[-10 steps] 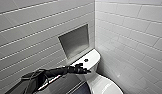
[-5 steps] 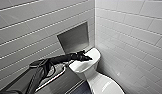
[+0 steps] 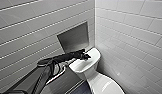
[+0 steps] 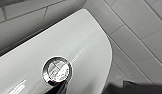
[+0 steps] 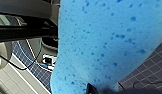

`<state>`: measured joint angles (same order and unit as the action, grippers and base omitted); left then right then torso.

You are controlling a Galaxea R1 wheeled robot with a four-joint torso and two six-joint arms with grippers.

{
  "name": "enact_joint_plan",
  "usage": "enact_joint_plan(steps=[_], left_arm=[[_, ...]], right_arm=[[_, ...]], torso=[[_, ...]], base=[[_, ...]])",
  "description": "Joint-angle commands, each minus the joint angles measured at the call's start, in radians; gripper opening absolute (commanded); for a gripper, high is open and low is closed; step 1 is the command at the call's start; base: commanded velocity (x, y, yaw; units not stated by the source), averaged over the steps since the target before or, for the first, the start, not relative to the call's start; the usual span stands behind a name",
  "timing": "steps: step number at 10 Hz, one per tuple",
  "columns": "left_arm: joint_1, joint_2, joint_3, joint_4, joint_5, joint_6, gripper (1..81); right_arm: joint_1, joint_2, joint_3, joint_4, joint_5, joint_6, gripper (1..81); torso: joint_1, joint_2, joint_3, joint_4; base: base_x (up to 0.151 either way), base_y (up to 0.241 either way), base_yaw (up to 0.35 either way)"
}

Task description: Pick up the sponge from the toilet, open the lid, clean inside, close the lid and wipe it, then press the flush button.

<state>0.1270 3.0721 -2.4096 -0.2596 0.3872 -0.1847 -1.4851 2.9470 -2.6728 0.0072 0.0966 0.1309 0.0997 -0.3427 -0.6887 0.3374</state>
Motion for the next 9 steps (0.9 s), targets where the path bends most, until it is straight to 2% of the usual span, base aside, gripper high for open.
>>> enact_joint_plan(steps=[1,2,3,4,6,9], left_arm=[[-0.209,0.064,-0.114,0.069,0.018,0.001,81.1],[-0.212,0.076,-0.129,0.091,0.018,0.001,81.1],[-0.214,0.082,-0.137,0.108,0.015,-0.001,81.1],[-0.214,0.087,-0.143,0.112,0.015,-0.001,81.1],[-0.214,0.093,-0.155,0.117,0.013,0.001,81.1],[-0.214,0.102,-0.174,0.141,0.015,-0.001,81.1]], right_arm=[[-0.011,0.011,0.013,0.010,-0.077,-0.002,1.0],[-0.011,0.013,0.013,0.010,-0.077,-0.002,1.0],[-0.011,0.013,0.013,0.011,-0.077,-0.002,1.0],[-0.010,0.014,0.013,0.011,-0.077,-0.002,1.0],[-0.011,0.016,0.013,0.010,-0.077,-0.002,1.0],[-0.011,0.019,0.013,0.008,-0.077,-0.002,1.0]], torso=[[0.000,0.000,0.000,0.000],[0.000,0.000,0.000,0.000],[0.000,0.000,-0.052,0.000],[0.000,0.000,-0.007,0.000],[0.000,0.001,-0.035,0.000],[0.001,0.002,-0.042,0.000]], base=[[0.000,0.000,0.000],[0.000,0.000,0.000],[0.000,0.000,0.000],[0.000,0.000,0.000],[0.000,0.000,0.000],[0.000,0.000,0.000]])
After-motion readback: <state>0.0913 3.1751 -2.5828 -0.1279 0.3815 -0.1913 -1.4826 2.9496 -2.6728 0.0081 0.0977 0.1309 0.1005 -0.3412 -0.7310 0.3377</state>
